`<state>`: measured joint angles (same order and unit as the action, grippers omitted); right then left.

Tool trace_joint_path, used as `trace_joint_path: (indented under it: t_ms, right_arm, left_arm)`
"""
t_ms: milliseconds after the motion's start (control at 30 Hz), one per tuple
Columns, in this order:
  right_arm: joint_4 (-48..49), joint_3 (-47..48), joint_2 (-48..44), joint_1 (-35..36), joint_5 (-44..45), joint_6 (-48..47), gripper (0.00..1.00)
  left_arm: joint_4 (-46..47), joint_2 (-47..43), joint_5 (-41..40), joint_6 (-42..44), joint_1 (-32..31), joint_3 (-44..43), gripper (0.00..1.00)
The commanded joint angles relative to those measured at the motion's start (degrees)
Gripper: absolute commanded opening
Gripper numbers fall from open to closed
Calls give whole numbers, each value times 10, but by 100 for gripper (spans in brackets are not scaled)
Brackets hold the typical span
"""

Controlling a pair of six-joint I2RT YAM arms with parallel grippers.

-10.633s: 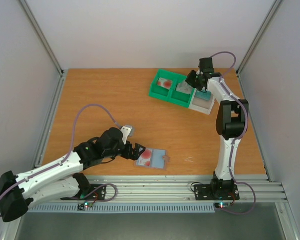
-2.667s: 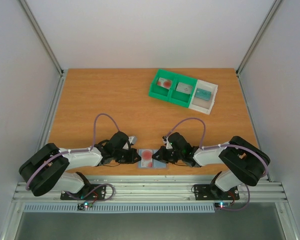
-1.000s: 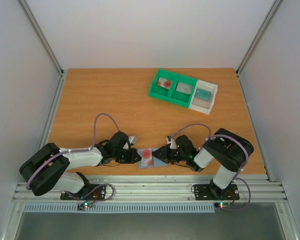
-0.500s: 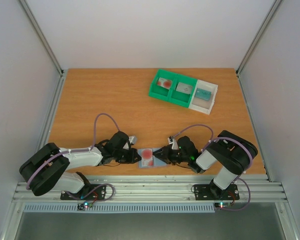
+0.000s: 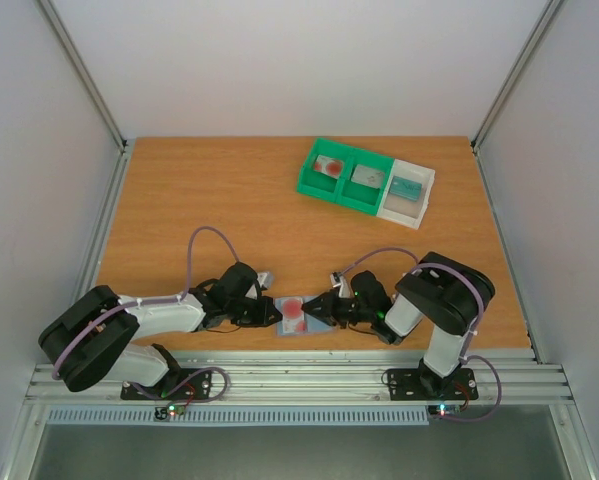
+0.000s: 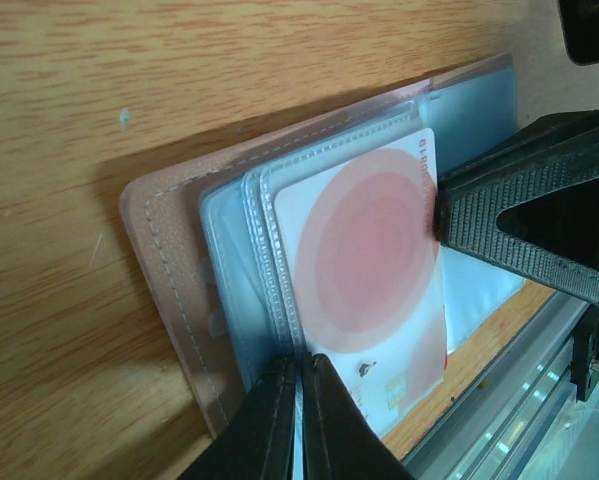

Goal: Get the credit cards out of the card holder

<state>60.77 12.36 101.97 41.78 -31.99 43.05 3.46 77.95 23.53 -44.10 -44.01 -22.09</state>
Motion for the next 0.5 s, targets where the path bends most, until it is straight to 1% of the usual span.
trace_joint_path:
  t_ms: [0, 167, 300, 367, 467]
  right_arm:
    - [35, 3, 31, 3, -4, 4, 13]
    - [50, 0, 39, 3, -8, 4, 13]
    - [52, 0, 43, 2, -9, 4, 7]
    - [60, -2, 42, 1, -8, 4, 2]
    - [65, -17, 29, -1, 1, 4, 1]
  left_arm:
    - [-50, 19, -37, 9, -2, 3, 6]
    - [-49, 21, -37, 9, -1, 2, 6]
    - [-49, 22, -37, 9, -2, 2, 6]
    - [-50, 21, -37, 8, -1, 1, 6]
    - [-56, 19, -42, 9, -2, 2, 6]
